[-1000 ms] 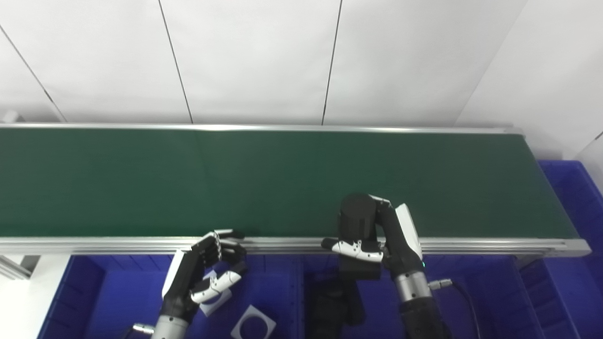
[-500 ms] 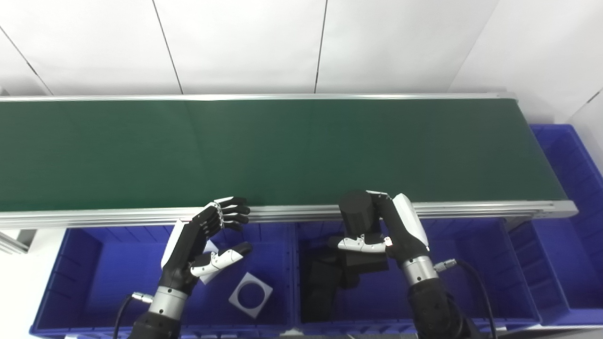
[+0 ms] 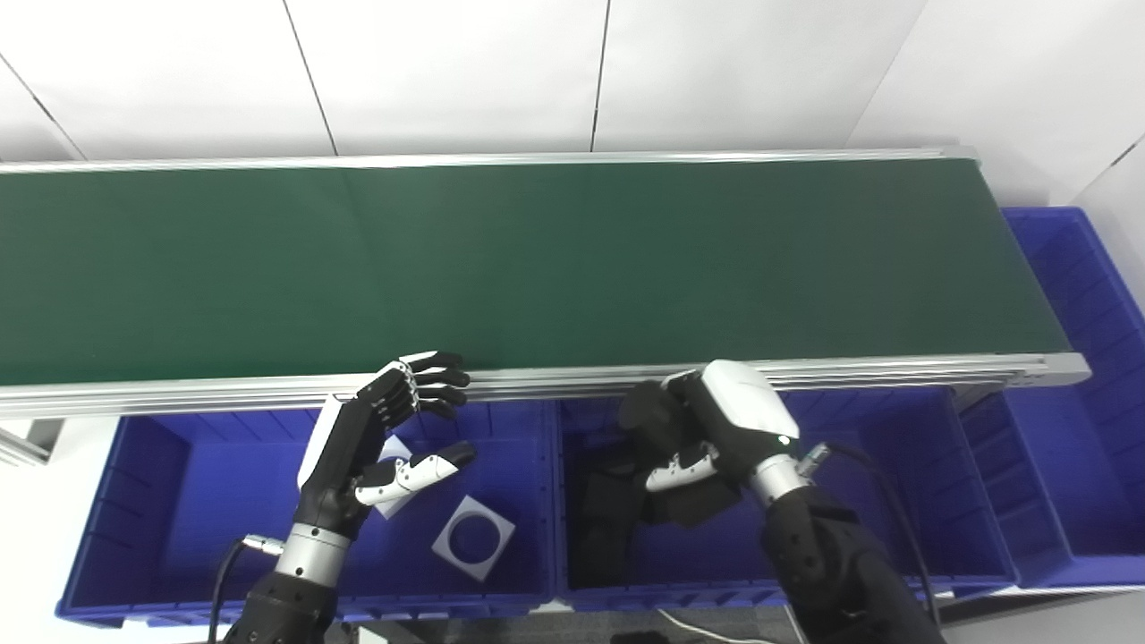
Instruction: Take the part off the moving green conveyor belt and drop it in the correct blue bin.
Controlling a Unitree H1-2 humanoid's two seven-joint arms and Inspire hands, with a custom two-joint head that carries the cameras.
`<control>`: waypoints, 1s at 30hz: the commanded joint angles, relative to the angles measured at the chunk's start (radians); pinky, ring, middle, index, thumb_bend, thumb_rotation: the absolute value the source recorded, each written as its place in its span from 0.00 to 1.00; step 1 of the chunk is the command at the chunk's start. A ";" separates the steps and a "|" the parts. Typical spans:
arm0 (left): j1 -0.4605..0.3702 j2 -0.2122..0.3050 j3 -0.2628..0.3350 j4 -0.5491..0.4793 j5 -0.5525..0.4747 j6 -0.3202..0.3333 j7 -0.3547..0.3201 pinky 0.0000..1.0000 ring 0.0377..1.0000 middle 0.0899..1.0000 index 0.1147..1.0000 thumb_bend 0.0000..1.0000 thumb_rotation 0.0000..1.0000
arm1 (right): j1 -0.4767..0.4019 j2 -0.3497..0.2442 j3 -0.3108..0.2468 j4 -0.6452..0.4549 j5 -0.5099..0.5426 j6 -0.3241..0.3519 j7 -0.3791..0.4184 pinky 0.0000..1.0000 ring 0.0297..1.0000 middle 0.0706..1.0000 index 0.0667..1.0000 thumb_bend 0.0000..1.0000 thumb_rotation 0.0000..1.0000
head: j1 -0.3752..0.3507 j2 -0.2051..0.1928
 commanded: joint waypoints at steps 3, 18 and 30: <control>-0.015 -0.001 0.002 -0.021 -0.001 -0.039 -0.002 0.53 0.58 0.63 0.68 0.69 0.31 | -0.022 -0.010 0.014 -0.023 -0.089 0.038 0.011 0.60 0.69 0.67 0.46 0.51 0.13 | 0.003 -0.005; -0.014 0.008 0.005 -0.017 -0.006 -0.039 -0.017 0.53 0.58 0.64 0.69 0.78 0.41 | 0.063 0.060 -0.050 -0.095 -0.064 0.016 -0.083 0.74 0.77 0.76 0.67 0.68 0.31 | 0.003 -0.012; -0.010 0.007 0.011 -0.020 -0.003 -0.039 -0.019 0.54 0.59 0.65 0.69 0.79 0.41 | 0.125 0.100 -0.078 -0.155 0.024 -0.005 -0.156 0.89 0.93 0.92 0.91 0.88 0.52 | 0.005 -0.012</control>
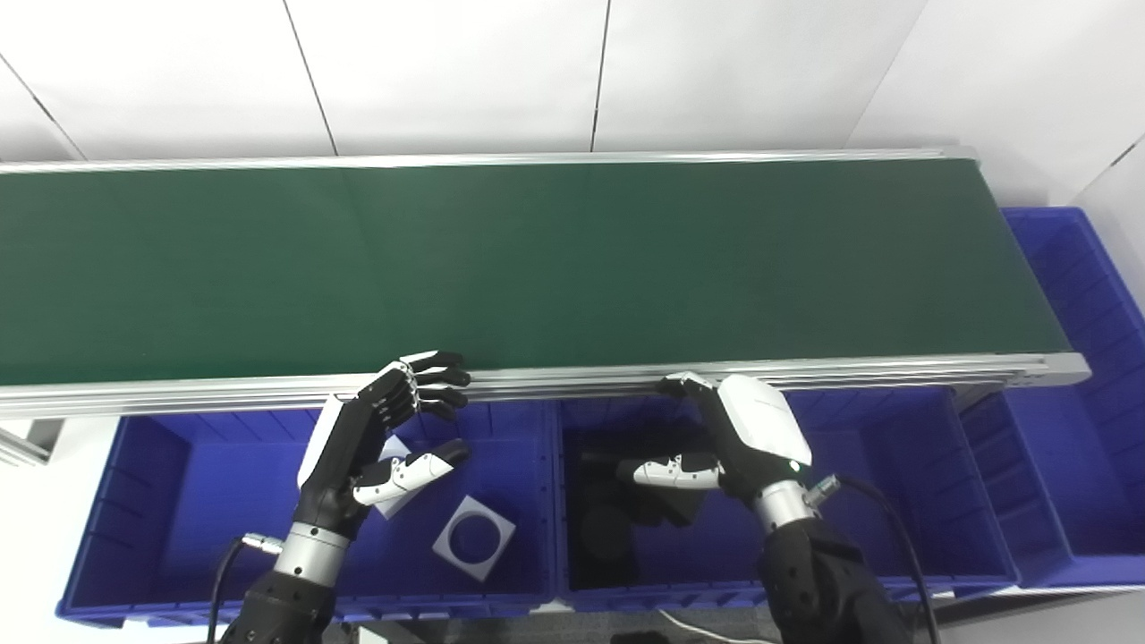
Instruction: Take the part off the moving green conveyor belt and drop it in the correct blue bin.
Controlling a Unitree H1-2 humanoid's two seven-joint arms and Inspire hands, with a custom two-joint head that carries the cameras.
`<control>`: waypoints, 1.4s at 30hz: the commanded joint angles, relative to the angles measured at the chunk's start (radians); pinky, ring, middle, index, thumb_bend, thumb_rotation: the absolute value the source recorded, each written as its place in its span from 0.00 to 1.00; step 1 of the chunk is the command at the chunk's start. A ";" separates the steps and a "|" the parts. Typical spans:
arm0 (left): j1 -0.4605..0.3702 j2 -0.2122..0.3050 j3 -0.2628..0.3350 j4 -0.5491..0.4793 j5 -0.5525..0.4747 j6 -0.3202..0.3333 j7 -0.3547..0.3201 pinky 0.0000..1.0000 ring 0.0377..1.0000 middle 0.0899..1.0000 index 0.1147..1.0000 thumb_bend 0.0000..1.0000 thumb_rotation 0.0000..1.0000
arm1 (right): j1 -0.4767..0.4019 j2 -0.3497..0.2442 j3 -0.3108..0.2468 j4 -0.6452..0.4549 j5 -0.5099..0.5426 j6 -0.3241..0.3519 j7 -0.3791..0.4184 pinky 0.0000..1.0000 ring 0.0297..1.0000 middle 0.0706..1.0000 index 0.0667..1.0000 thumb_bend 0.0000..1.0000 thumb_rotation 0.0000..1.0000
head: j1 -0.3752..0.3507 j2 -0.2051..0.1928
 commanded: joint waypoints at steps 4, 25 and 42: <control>-0.007 0.009 0.005 -0.023 -0.008 -0.039 -0.006 0.54 0.59 0.65 0.69 0.79 0.41 | 0.007 0.020 -0.006 -0.049 0.021 -0.058 -0.081 0.93 0.96 0.95 0.96 0.92 0.55 | 0.005 0.000; 0.013 0.016 -0.018 -0.050 0.038 -0.038 0.018 0.62 0.70 0.73 0.74 0.77 0.34 | 0.086 0.069 -0.075 -0.010 0.702 -0.352 -0.041 0.76 0.84 0.87 0.93 0.92 0.45 | 0.065 0.006; 0.025 0.000 -0.036 -0.062 0.038 -0.038 0.033 0.71 0.80 0.82 0.79 0.76 0.29 | 0.100 0.065 -0.086 -0.001 0.739 -0.381 -0.044 0.75 0.82 0.85 0.90 0.90 0.39 | 0.111 0.002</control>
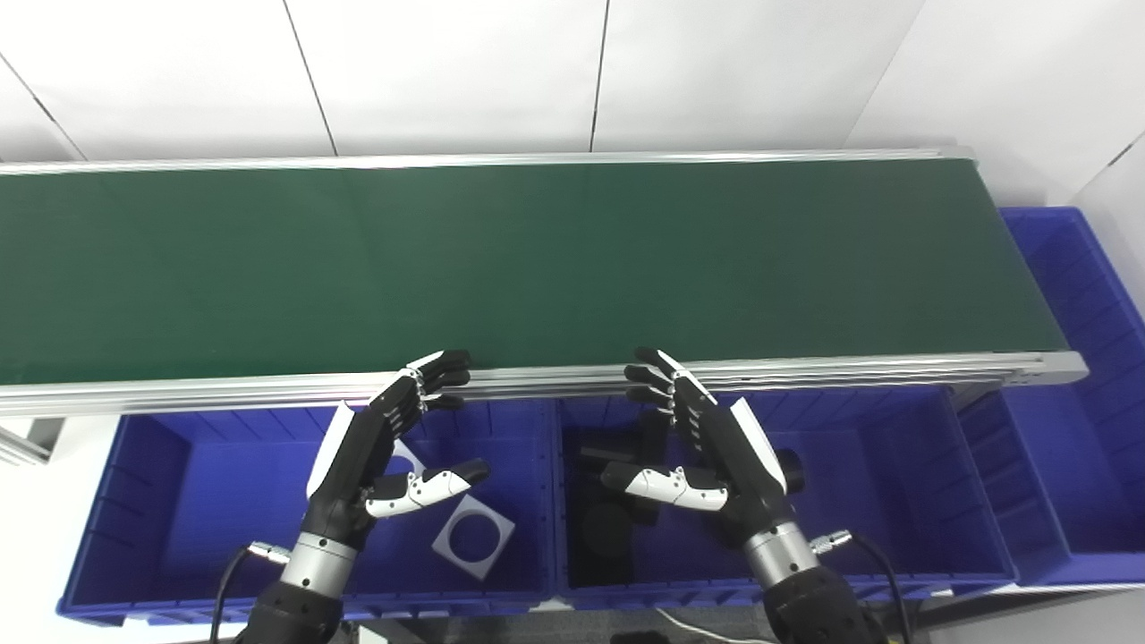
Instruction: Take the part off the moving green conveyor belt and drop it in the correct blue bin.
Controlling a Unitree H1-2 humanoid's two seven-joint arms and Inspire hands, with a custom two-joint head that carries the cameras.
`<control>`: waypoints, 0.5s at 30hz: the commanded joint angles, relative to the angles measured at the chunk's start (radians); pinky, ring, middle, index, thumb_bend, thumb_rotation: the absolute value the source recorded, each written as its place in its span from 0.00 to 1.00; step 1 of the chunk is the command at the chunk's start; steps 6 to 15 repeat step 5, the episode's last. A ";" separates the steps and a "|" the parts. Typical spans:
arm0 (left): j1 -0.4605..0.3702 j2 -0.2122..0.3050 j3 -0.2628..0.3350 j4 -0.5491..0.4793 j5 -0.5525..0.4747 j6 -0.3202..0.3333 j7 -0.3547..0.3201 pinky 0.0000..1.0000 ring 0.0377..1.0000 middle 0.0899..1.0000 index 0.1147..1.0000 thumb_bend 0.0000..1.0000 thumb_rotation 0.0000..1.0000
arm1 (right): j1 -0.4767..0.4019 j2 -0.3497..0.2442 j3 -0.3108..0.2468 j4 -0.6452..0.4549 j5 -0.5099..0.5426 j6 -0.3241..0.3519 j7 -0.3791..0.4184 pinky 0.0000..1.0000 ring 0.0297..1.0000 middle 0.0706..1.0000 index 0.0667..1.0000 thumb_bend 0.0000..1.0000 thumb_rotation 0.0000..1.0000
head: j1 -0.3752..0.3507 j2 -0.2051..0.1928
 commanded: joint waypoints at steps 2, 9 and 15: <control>-0.004 -0.002 -0.004 -0.023 -0.012 -0.038 0.006 0.71 0.80 0.82 0.79 0.76 0.29 | -0.001 0.005 -0.002 -0.013 -0.002 -0.068 -0.004 0.75 0.82 0.85 0.90 0.89 0.39 | 0.000 -0.002; -0.005 -0.002 -0.004 -0.021 -0.010 -0.038 0.007 0.71 0.81 0.82 0.79 0.76 0.29 | -0.001 0.007 -0.002 -0.013 -0.024 -0.073 -0.016 0.74 0.81 0.84 0.90 0.89 0.39 | -0.001 -0.003; -0.005 -0.002 -0.004 -0.021 -0.010 -0.038 0.007 0.71 0.81 0.82 0.79 0.76 0.29 | -0.001 0.007 -0.002 -0.013 -0.024 -0.073 -0.016 0.74 0.81 0.84 0.90 0.89 0.39 | -0.001 -0.003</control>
